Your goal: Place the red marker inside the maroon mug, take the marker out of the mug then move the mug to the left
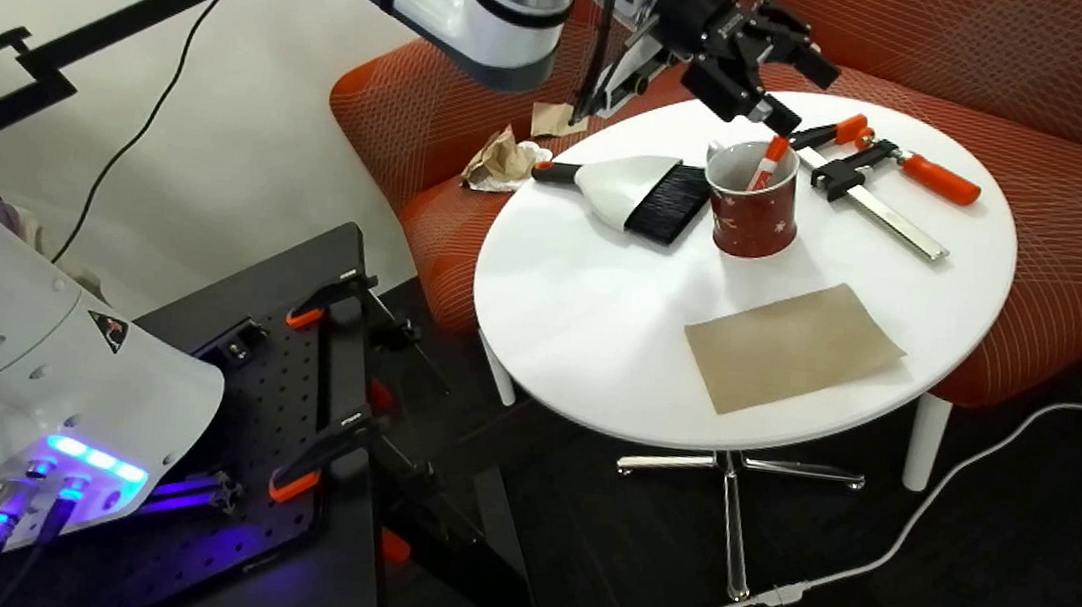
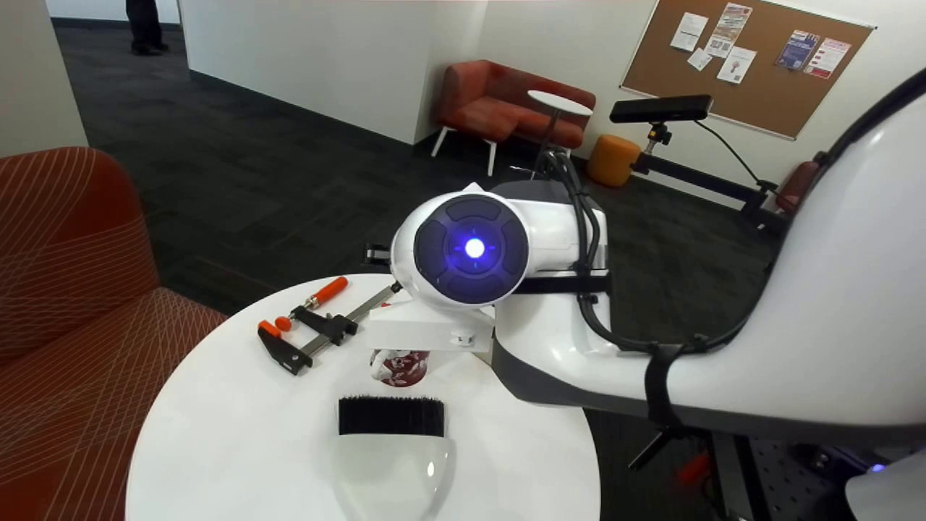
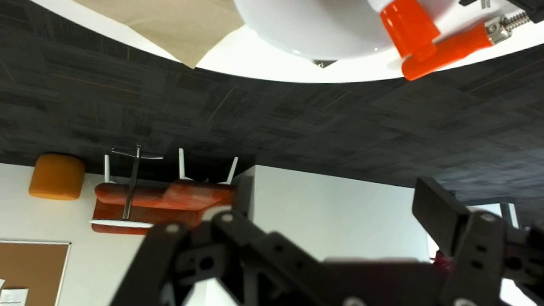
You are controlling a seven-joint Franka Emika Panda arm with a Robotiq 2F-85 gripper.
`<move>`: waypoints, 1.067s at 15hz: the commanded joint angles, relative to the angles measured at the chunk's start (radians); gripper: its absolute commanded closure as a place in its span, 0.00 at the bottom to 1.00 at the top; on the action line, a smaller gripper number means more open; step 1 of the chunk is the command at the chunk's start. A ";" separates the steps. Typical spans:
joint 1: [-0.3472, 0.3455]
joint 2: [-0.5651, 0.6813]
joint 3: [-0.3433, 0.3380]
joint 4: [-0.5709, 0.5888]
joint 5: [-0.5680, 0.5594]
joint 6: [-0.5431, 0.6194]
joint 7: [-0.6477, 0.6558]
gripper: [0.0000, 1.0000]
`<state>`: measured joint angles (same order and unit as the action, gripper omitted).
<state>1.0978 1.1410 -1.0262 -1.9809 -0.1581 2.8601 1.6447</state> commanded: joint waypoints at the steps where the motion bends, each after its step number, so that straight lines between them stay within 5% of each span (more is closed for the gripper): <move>1: 0.004 -0.134 -0.001 -0.093 0.001 0.039 -0.136 0.00; 12: -0.069 -0.542 0.046 -0.332 0.014 0.254 -0.715 0.00; 16: -0.121 -0.713 0.124 -0.385 0.032 0.197 -0.937 0.00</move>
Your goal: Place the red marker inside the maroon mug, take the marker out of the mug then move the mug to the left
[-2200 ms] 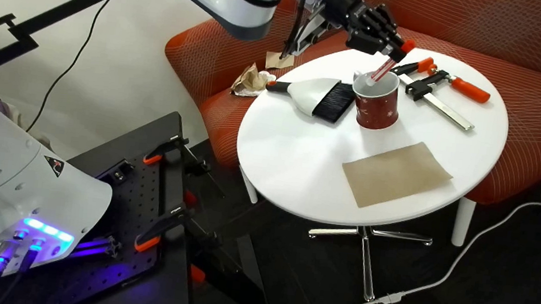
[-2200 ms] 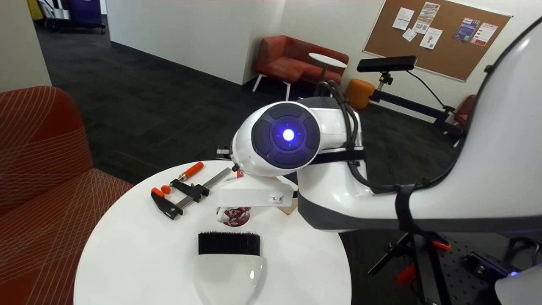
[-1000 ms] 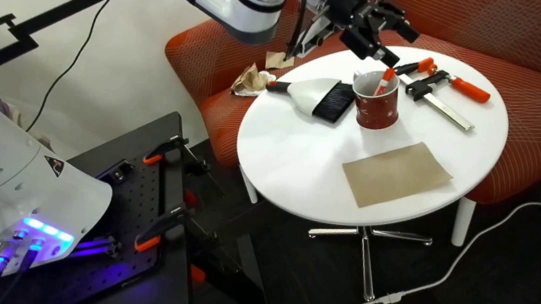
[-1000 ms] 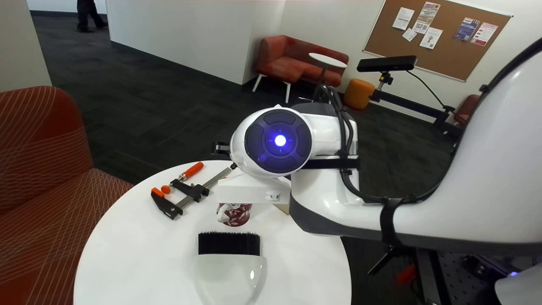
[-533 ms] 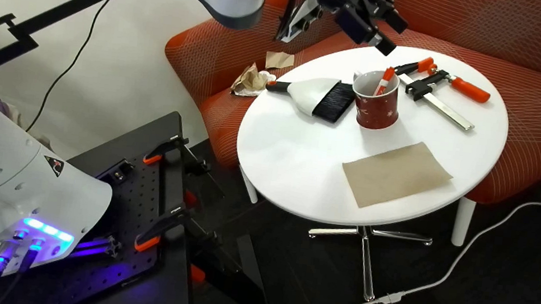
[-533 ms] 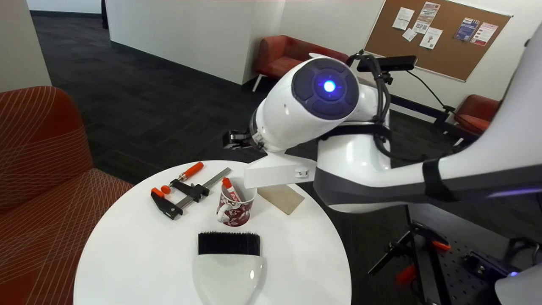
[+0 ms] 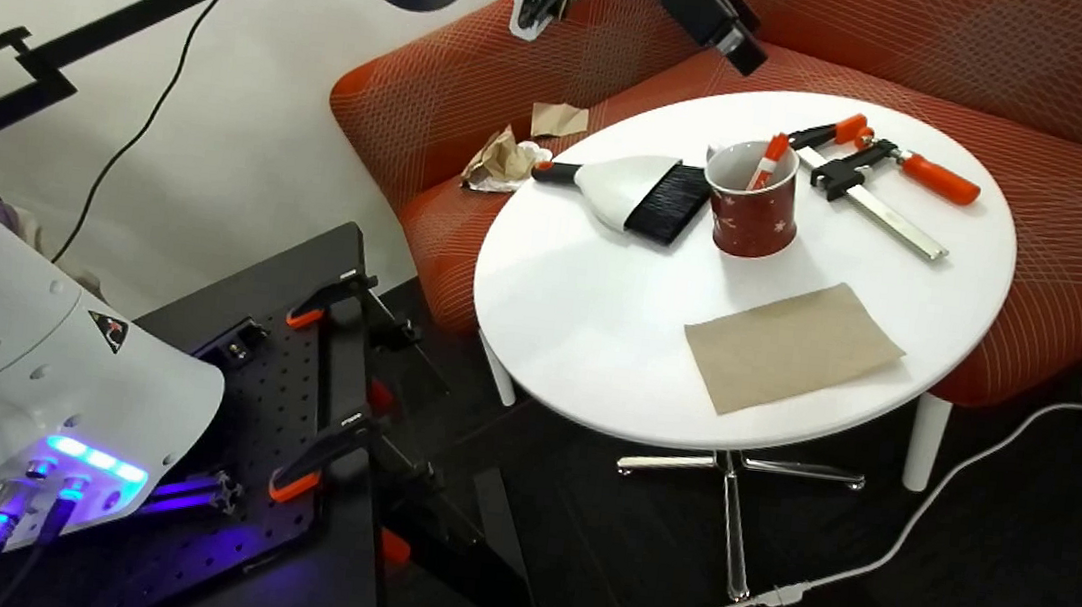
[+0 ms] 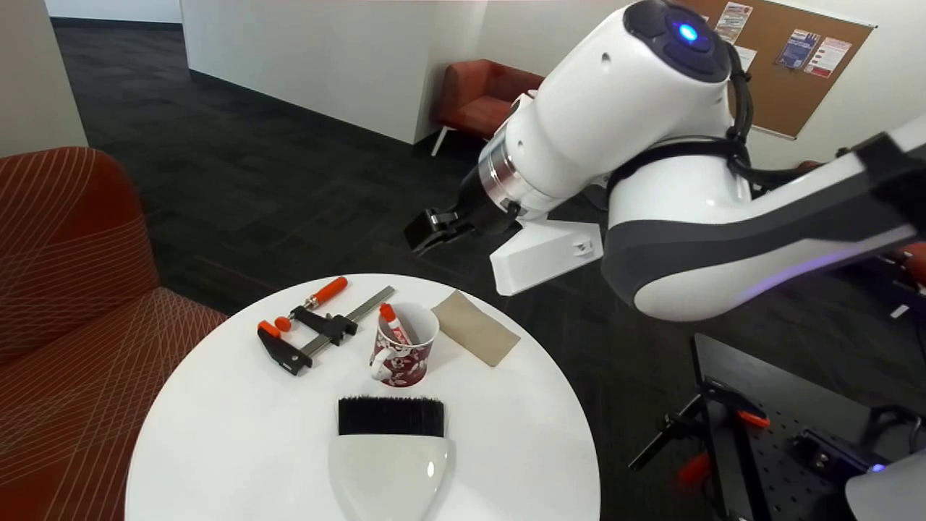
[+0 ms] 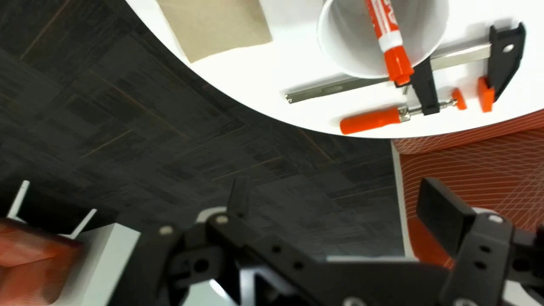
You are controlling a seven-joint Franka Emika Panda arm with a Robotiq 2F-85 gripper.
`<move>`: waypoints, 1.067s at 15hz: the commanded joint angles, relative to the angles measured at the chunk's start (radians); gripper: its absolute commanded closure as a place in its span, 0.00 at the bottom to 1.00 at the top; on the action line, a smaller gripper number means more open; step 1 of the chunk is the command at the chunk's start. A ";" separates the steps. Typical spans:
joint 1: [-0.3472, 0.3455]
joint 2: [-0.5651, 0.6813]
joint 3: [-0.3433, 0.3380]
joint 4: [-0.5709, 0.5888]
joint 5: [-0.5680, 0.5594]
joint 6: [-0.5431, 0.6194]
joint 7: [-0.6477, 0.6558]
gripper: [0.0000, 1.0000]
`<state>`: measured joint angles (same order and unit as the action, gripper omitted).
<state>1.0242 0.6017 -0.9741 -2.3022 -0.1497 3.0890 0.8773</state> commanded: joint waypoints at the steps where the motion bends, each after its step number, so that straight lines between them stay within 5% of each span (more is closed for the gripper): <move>1: -0.063 -0.209 0.102 -0.073 0.032 -0.051 -0.213 0.00; 6: -0.203 -0.365 0.307 -0.100 0.043 -0.221 -0.373 0.00; 13: -0.577 -0.419 0.716 -0.085 0.042 -0.389 -0.464 0.00; 16: -0.692 -0.392 0.827 -0.072 0.029 -0.404 -0.476 0.00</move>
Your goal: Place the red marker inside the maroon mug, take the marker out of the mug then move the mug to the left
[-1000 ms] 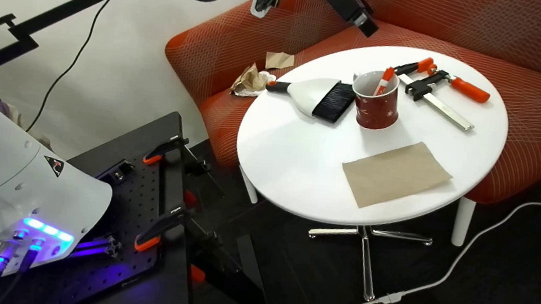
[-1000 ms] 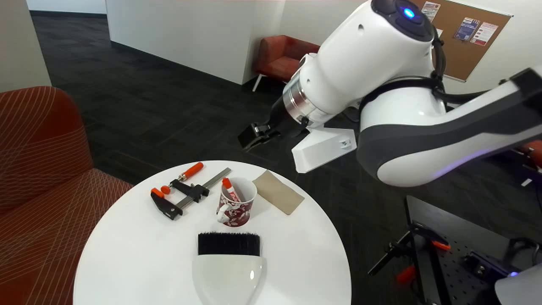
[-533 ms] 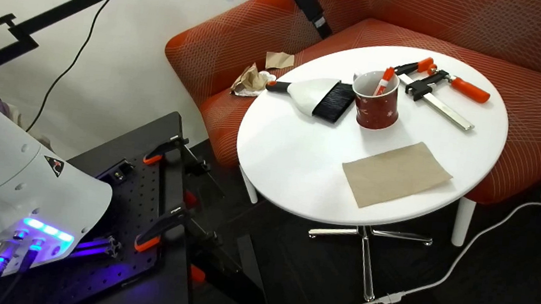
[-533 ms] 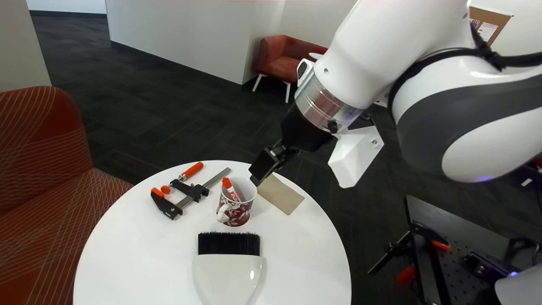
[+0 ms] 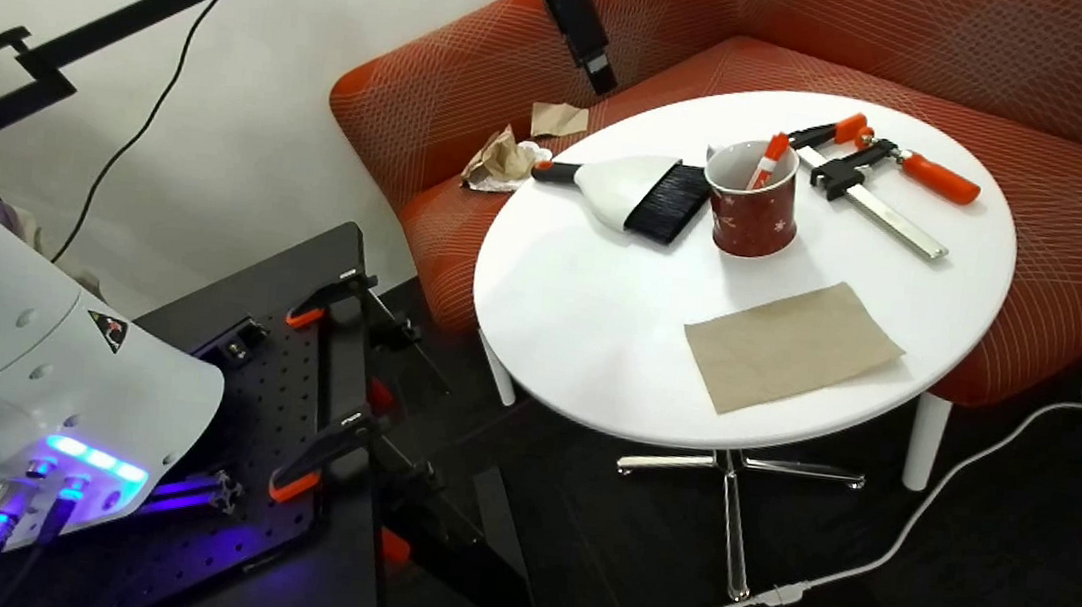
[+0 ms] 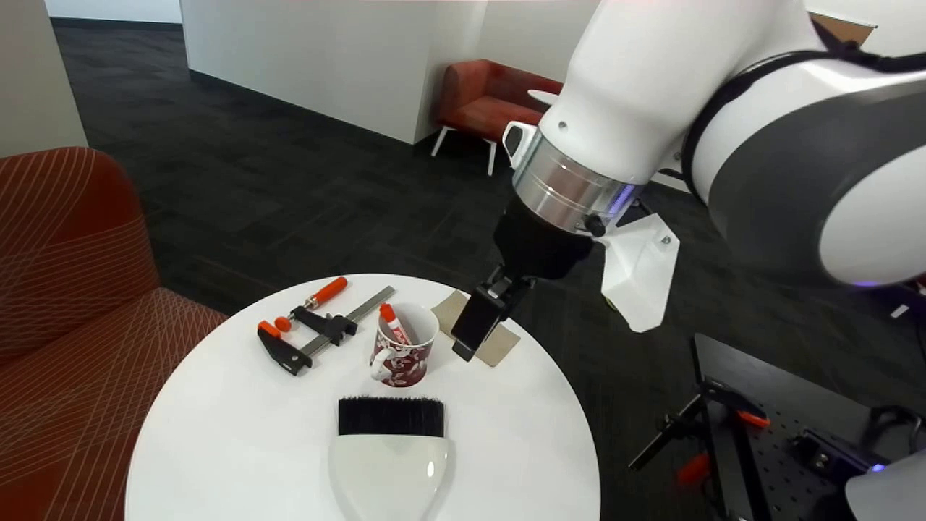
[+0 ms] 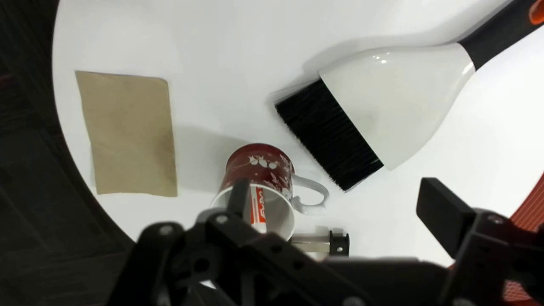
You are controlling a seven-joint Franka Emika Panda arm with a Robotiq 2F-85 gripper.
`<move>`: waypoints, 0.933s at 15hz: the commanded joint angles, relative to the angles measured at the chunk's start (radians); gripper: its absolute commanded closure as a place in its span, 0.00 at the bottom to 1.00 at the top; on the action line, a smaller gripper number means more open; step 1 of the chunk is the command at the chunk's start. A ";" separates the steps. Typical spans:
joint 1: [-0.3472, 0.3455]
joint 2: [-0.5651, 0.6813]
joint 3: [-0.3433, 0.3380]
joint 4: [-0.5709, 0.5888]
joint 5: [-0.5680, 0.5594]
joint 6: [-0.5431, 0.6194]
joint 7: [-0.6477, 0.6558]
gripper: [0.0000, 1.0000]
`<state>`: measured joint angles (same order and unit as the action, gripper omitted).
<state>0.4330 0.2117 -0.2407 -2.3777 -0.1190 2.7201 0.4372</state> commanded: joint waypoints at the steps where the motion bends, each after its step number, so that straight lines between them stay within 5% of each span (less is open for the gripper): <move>1: -0.125 0.008 0.111 0.006 -0.014 -0.028 -0.036 0.00; 14: -0.207 0.221 0.106 0.141 -0.062 0.134 -0.048 0.00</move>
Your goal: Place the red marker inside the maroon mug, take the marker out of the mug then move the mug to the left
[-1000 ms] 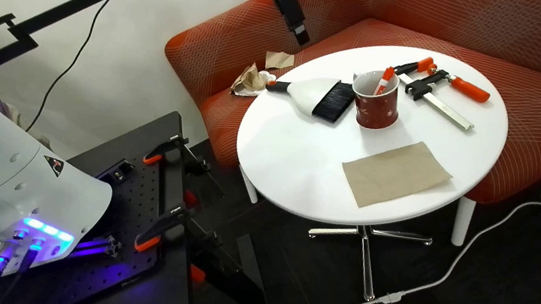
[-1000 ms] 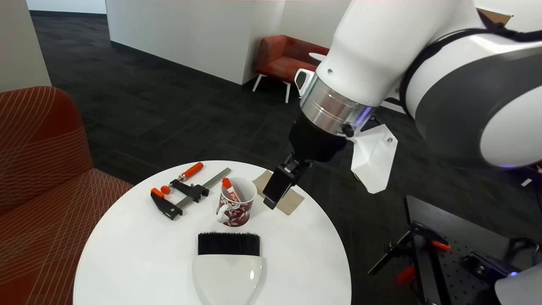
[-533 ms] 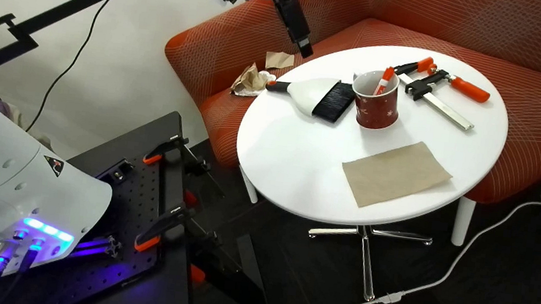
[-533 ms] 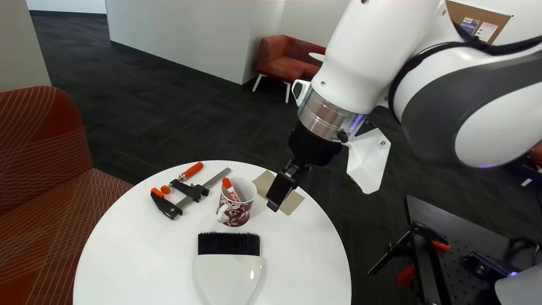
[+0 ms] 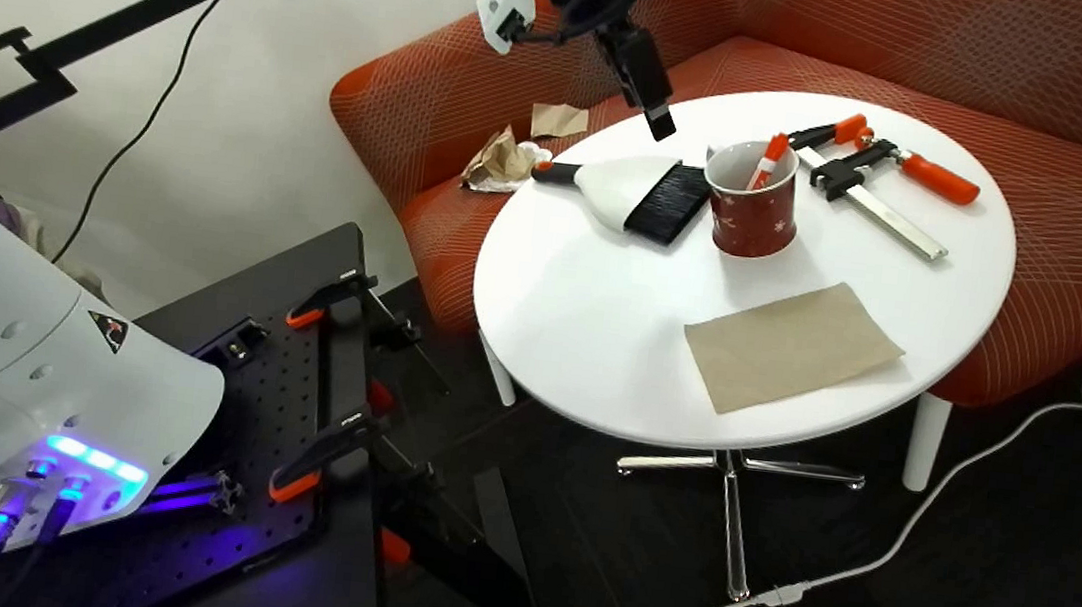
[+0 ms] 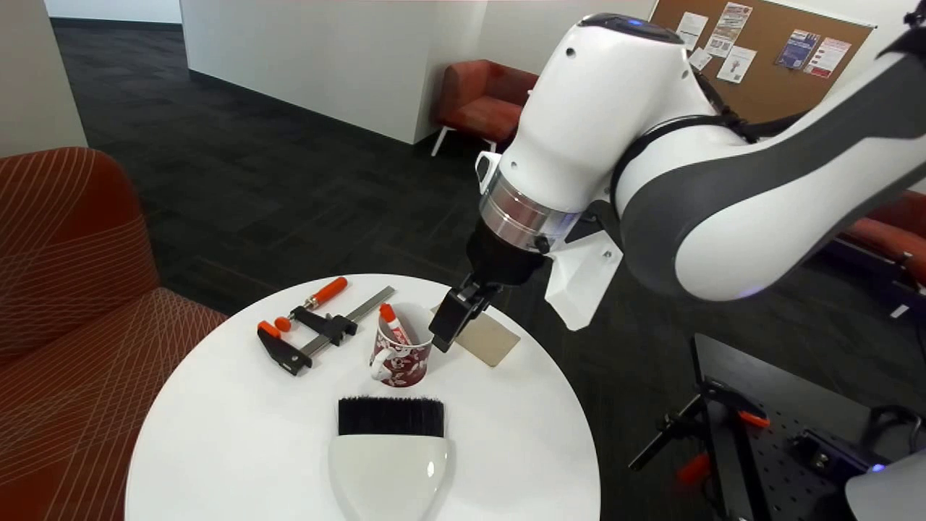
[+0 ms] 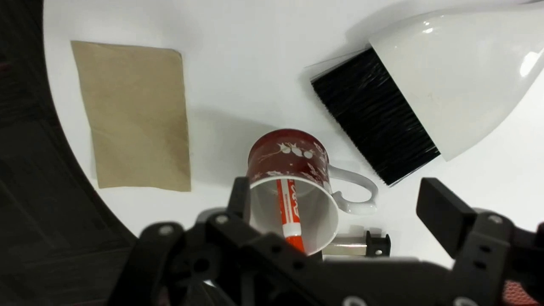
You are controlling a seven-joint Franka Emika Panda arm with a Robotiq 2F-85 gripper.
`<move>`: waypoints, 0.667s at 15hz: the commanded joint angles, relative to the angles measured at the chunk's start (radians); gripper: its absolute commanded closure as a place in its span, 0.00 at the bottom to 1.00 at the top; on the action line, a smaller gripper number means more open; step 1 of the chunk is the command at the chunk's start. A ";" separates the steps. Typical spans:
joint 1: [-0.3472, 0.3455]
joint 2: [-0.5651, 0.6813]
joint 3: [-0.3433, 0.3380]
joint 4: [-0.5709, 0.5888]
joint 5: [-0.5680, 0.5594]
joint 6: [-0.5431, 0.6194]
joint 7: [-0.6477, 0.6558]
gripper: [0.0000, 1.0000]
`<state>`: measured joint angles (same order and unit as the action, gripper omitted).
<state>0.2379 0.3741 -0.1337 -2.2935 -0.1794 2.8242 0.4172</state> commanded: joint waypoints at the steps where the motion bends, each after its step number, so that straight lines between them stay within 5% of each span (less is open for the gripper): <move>1: -0.011 0.075 -0.005 0.072 -0.002 0.040 -0.031 0.00; 10: 0.032 0.108 -0.053 0.079 -0.001 0.075 0.008 0.00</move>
<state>0.2405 0.4732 -0.1531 -2.2102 -0.1770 2.8666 0.4167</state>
